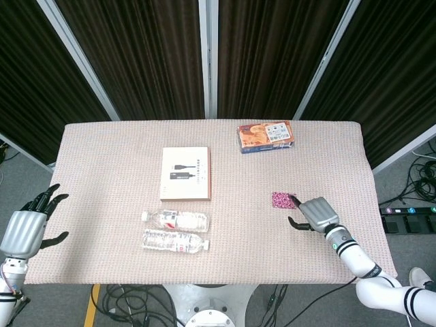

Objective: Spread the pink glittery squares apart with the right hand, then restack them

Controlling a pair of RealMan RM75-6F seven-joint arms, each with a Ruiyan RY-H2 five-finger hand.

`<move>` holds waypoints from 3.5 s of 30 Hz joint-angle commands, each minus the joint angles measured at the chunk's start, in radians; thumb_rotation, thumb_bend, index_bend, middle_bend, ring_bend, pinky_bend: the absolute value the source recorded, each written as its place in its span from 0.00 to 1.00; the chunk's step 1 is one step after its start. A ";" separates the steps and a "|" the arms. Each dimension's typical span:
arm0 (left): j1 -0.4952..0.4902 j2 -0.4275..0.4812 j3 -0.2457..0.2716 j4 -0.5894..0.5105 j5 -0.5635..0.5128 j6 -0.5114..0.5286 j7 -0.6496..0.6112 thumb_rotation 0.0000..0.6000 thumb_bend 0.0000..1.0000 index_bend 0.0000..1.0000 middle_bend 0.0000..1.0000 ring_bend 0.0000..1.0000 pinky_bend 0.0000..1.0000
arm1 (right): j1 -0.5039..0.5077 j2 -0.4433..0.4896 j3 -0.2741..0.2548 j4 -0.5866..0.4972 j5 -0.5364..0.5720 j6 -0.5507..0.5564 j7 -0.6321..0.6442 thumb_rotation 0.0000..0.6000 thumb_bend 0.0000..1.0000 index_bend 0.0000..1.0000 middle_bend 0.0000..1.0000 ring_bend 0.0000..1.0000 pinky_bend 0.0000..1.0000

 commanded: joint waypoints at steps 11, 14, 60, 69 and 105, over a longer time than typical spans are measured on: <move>-0.006 -0.008 0.002 0.021 0.005 -0.009 -0.023 1.00 0.00 0.26 0.19 0.21 0.39 | 0.058 -0.056 -0.052 -0.002 0.227 0.018 -0.138 0.00 0.39 0.03 0.99 1.00 0.98; -0.007 -0.010 0.002 0.026 0.003 -0.013 -0.026 1.00 0.00 0.26 0.19 0.21 0.39 | 0.072 -0.071 -0.061 0.008 0.247 0.002 -0.137 0.00 0.39 0.04 0.99 1.00 0.98; -0.017 -0.026 -0.004 0.103 -0.026 -0.042 -0.081 1.00 0.00 0.26 0.19 0.21 0.39 | 0.225 -0.169 -0.131 0.164 0.440 -0.039 -0.161 0.00 0.39 0.07 1.00 1.00 0.98; -0.022 -0.032 -0.008 0.116 -0.038 -0.054 -0.083 1.00 0.00 0.26 0.19 0.21 0.39 | 0.255 -0.176 -0.126 0.209 0.453 -0.068 -0.148 0.00 0.39 0.07 1.00 1.00 0.98; -0.039 -0.042 -0.019 0.146 -0.077 -0.098 -0.074 1.00 0.00 0.26 0.19 0.21 0.39 | 0.349 -0.213 -0.142 0.380 0.482 -0.189 -0.071 0.00 0.40 0.07 1.00 1.00 0.98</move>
